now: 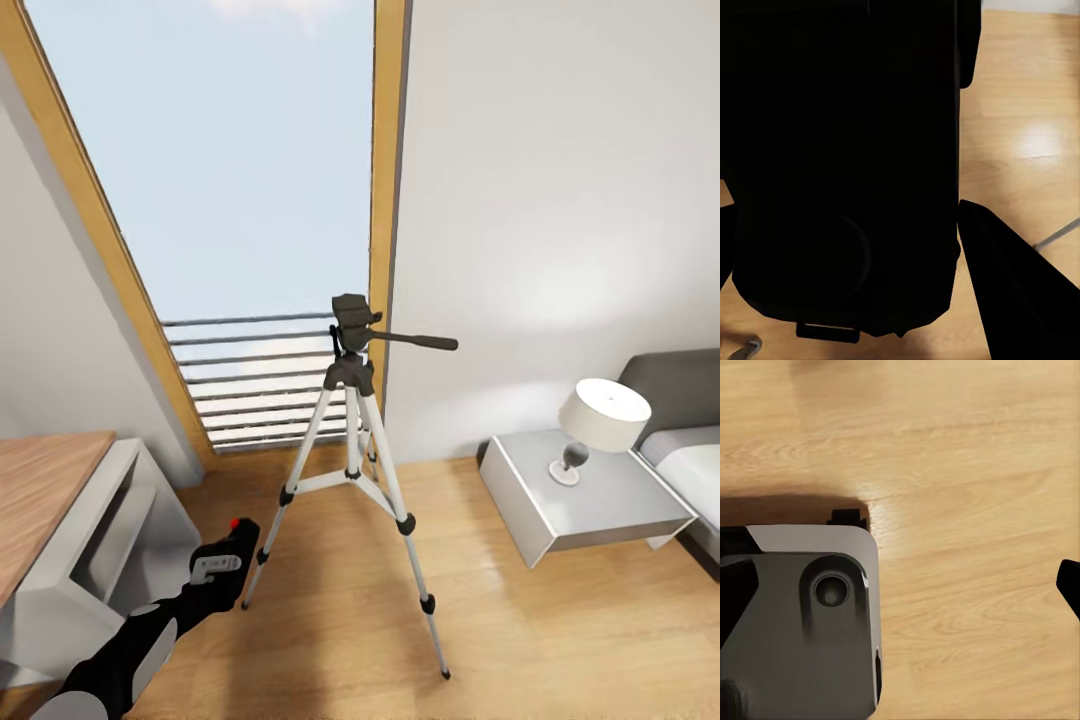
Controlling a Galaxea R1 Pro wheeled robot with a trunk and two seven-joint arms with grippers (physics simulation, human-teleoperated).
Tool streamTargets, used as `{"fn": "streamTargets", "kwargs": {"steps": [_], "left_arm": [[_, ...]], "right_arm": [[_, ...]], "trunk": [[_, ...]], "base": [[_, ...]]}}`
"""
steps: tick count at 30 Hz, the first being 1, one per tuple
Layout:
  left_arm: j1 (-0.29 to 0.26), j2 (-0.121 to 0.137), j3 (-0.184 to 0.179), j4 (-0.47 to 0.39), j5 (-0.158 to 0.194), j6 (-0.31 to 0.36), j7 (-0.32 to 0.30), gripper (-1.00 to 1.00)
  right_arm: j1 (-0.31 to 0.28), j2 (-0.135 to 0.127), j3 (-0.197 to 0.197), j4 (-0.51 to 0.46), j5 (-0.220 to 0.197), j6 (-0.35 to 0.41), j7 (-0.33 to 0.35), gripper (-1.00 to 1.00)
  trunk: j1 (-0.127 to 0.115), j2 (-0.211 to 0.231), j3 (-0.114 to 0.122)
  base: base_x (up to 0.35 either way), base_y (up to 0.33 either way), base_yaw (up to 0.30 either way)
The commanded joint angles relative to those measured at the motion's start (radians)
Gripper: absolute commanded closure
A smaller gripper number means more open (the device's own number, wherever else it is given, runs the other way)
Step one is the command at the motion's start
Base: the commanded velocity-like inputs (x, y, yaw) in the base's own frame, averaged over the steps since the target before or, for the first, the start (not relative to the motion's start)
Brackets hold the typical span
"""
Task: Attach the digital camera to the camera tripod in the bedroom.
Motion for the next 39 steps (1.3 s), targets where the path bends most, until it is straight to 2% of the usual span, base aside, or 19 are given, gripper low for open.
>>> {"fn": "streamTargets", "kwargs": {"steps": [1, 39], "left_arm": [[-0.001, 0.001, -0.004, -0.002, 0.009, 0.007, -0.001, 1.00], [-0.001, 0.001, -0.004, -0.002, 0.009, 0.005, -0.001, 1.00]], "right_arm": [[-0.002, 0.000, -0.002, 0.003, 0.002, -0.006, -0.002, -1.00], [-0.002, 0.000, -0.002, 0.003, 0.002, -0.006, -0.002, -1.00]], "trunk": [[0.000, -0.002, -0.004], [0.000, -0.002, -0.066]], "base": [[0.000, 0.000, 0.000], [0.000, 0.000, 0.000]]}}
